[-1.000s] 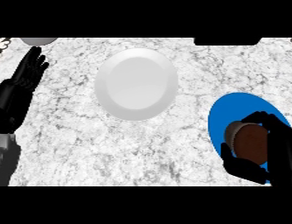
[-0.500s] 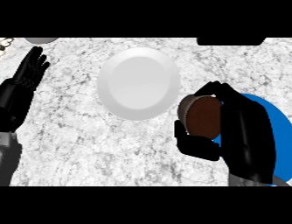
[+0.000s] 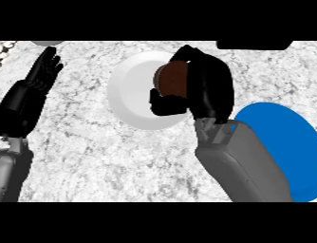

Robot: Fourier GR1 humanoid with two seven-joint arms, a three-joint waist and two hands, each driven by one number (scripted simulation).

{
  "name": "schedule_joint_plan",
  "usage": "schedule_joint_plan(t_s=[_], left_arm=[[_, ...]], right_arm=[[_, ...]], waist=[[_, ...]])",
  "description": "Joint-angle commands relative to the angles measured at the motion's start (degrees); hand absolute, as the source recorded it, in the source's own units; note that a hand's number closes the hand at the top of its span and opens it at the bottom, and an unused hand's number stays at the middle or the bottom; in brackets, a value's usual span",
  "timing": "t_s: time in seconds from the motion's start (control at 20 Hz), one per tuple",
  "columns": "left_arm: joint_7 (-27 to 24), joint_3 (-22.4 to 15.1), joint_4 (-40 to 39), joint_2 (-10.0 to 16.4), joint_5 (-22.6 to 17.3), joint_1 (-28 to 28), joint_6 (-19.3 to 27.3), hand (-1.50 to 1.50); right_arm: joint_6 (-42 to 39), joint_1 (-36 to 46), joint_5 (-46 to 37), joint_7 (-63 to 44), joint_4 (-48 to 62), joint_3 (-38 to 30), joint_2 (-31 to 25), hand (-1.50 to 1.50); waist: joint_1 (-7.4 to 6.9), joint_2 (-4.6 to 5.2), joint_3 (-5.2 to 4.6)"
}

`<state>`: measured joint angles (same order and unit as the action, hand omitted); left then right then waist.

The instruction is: Pick the cupcake from the plate and place it in the plate

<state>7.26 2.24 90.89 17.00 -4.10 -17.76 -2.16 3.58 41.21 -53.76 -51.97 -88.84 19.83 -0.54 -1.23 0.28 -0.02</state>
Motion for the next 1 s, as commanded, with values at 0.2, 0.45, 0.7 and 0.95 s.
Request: schedule_joint_plan(t_s=[0.2, 0.45, 0.7, 0.95], left_arm=[[-3.7, 0.2, -0.4, -0.3, 1.0, 1.9, -1.1, 0.00], [0.6, -0.5, 1.4, -1.9, 0.9, 0.0, 0.0, 0.00], [-1.4, -0.9, -0.4, -2.0, 0.6, -0.9, -1.7, 0.00], [-2.2, -1.6, -2.0, -2.2, 2.3, -2.3, -1.2, 0.00]], right_arm=[[14.8, 15.9, 6.7, 3.4, 30.0, -1.9, 0.5, 1.50], [18.8, 20.7, 11.7, 6.1, 43.4, 2.2, 0.5, 1.50], [20.5, 26.0, 18.5, 10.3, 55.2, 1.8, 0.5, 1.50], [29.0, 23.9, 24.6, 13.7, 60.8, 0.6, 0.5, -1.50]], waist=[[-1.49, 0.41, -0.02], [-1.51, 0.26, 0.00], [-3.54, 1.00, -0.02], [-4.41, 1.51, 0.00]])
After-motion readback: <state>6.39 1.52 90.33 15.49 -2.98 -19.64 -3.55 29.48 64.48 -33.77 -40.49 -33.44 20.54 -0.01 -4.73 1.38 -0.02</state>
